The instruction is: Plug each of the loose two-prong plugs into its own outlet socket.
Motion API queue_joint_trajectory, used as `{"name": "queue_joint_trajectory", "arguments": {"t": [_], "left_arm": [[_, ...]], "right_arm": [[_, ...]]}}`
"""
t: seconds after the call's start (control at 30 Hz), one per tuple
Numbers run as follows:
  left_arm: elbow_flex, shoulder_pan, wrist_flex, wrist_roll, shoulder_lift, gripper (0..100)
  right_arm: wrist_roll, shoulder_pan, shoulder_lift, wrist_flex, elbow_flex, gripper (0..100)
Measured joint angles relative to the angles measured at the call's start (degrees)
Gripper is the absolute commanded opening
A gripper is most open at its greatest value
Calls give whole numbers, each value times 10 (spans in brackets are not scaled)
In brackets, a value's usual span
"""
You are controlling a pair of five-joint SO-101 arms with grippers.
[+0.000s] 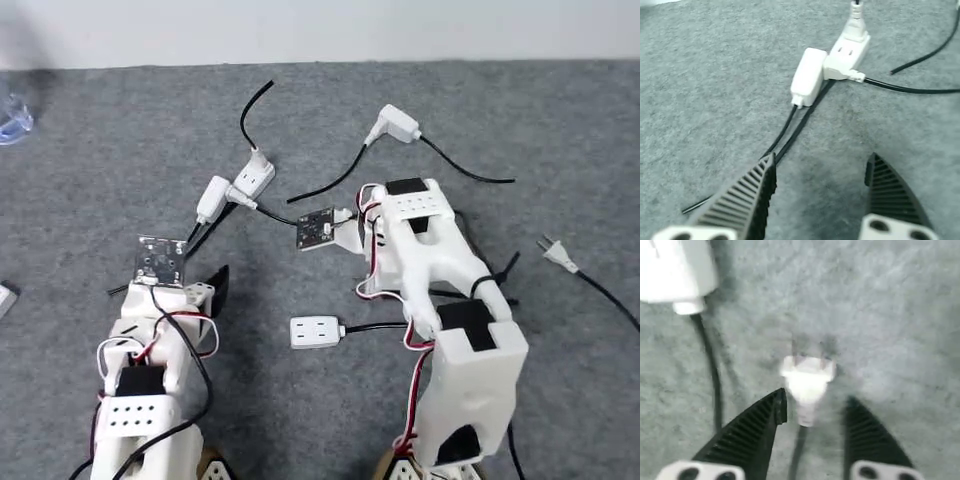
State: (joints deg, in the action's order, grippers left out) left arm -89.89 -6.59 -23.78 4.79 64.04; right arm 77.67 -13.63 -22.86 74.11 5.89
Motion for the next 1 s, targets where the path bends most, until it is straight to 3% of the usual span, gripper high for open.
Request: {"name": "queue_joint_trajectory", "arguments": {"t": [0.43, 0.67, 1.0], "left_arm": [[-7, 4, 0, 15, 0, 268], [-7, 4, 0, 15, 0, 268], [-7, 4, 0, 16, 0, 268]], "right_arm": [[-1, -26, -3, -30, 4, 211], [0, -15, -15, -53, -8, 5], [-1, -8, -17, -55, -9, 32]]}}
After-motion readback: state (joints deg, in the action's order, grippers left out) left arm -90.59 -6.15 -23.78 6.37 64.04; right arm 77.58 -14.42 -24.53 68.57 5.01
